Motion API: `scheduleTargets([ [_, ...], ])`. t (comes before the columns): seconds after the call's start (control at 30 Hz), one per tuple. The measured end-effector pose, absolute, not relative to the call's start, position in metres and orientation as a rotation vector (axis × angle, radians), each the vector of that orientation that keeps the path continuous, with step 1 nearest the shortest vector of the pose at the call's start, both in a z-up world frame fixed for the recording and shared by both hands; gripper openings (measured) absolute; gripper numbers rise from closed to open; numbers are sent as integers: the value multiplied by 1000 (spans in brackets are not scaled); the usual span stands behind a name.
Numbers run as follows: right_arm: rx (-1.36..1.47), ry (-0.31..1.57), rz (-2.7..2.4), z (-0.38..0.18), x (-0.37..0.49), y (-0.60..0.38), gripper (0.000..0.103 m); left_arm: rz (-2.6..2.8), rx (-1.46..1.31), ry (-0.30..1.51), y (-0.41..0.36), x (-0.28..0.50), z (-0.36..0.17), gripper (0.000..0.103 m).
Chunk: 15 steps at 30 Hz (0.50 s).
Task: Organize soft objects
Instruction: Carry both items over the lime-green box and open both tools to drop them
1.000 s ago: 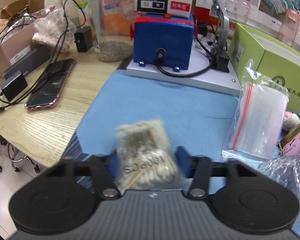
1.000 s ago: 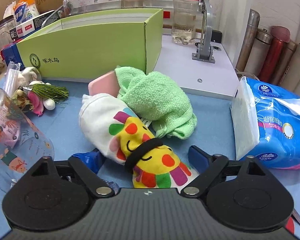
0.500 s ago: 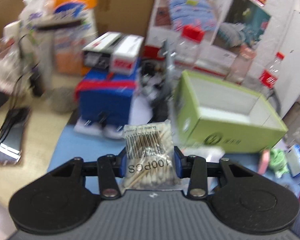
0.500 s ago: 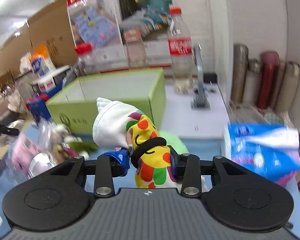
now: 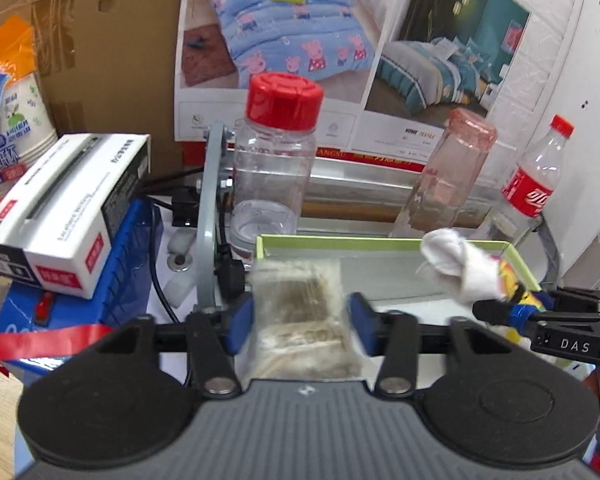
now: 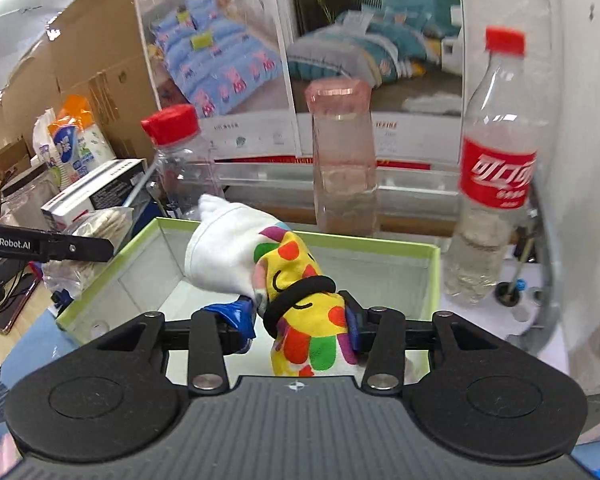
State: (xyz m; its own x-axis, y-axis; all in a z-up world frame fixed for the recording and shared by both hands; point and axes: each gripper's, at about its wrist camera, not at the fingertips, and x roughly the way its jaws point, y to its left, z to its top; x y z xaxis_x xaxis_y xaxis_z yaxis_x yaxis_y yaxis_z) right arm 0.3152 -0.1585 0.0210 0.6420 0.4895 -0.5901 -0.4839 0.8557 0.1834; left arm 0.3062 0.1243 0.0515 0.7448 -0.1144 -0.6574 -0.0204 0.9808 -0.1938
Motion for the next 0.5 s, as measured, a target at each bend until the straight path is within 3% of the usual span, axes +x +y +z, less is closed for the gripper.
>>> scheduleTargets([
  [0.03,26,702,546,16,320,-156,31,-51,-198,721,124,306,51,74],
  [0.1,58,765,524,9,327,-153,34,-68,-209,713,124,303,51,74],
  [0.27,94,645,512,25,313,-160,42,-46,-184,699,123,287,61,76],
  [0.5,96,617,501,40,261,-180,50,-4,-151,681,127,226,68,80],
])
